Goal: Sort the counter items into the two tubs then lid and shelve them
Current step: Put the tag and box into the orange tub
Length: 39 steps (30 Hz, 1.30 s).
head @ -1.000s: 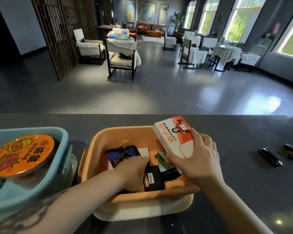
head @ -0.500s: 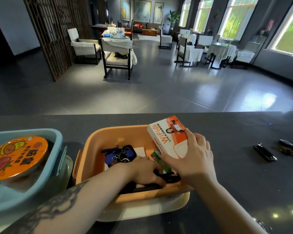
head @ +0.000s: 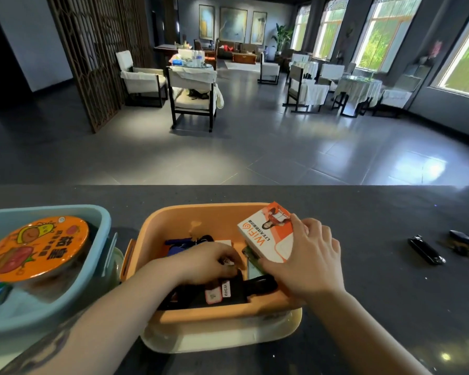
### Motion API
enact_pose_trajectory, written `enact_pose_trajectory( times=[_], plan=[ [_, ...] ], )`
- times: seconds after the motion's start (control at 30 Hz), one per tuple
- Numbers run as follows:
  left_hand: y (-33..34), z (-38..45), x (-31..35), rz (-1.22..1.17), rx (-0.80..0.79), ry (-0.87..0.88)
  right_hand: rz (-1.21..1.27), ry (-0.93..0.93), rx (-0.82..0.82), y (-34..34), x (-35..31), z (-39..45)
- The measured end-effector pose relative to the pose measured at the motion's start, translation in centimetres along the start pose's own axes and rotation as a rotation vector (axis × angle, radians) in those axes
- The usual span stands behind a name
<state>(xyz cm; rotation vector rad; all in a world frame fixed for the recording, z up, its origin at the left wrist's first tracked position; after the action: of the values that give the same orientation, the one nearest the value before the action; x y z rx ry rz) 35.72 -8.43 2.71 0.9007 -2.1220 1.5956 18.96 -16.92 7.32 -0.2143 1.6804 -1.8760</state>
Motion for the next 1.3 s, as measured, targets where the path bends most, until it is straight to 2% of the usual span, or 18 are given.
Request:
enact_pose_trajectory(
  times=[0.1, 0.17, 0.27, 0.37, 0.57, 0.67, 0.8, 0.97, 1.3],
  plan=[
    [-2.5, -2.1, -1.9, 0.000, 0.280, -0.031, -0.113, -0.025, 0.008, 0.4, -1.2, 0.0],
    [-3.0, -3.5, -3.2, -0.056, 0.411, -0.085, -0.153, -0.069, -0.017, 1.1, -2.5, 0.0],
    [-2.8, -4.8, -4.1, -0.133, 0.501, -0.097, -0.203, -0.088, -0.127, 2.7, -3.6, 0.2],
    [-2.8, -5.3, -4.0, -0.167, 0.559, -0.075, -0.271, -0.031, -0.240, 4.0, -3.5, 0.6],
    [-2.8, -5.4, -3.6, -0.129, 0.578, -0.087, -0.333, 0.064, -0.384, 5.8, -3.5, 1.2],
    [-2.8, -5.3, -3.4, -0.089, 0.577, -0.093, -0.394, 0.009, -0.310, 5.8, -4.1, 1.6],
    [-2.7, -5.3, -3.2, -0.056, 0.562, -0.100, -0.268, 0.030, -0.346, 6.3, -3.7, 1.2],
    [-2.6, -5.3, -3.0, -0.027, 0.559, -0.101, -0.220, -0.052, -0.278, 5.8, -3.9, 1.1],
    [-2.9, -6.3, -1.7, -0.052, 0.656, -0.097, -0.135, -0.147, -0.132, 2.4, -4.7, -0.2]
  ],
)
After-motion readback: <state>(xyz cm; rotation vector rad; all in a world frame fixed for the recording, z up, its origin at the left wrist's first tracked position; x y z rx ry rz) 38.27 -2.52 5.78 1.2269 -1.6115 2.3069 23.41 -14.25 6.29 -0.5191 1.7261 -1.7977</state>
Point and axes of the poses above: each hand's wrist, its own z-axis towards the middle knuckle, its own y-axis out of the palm, x = y × z, the point moved 5 cm from there along z, towards the middle knuckle, and after that the axes turned 2 degrees about y, right-handed, at the moved point
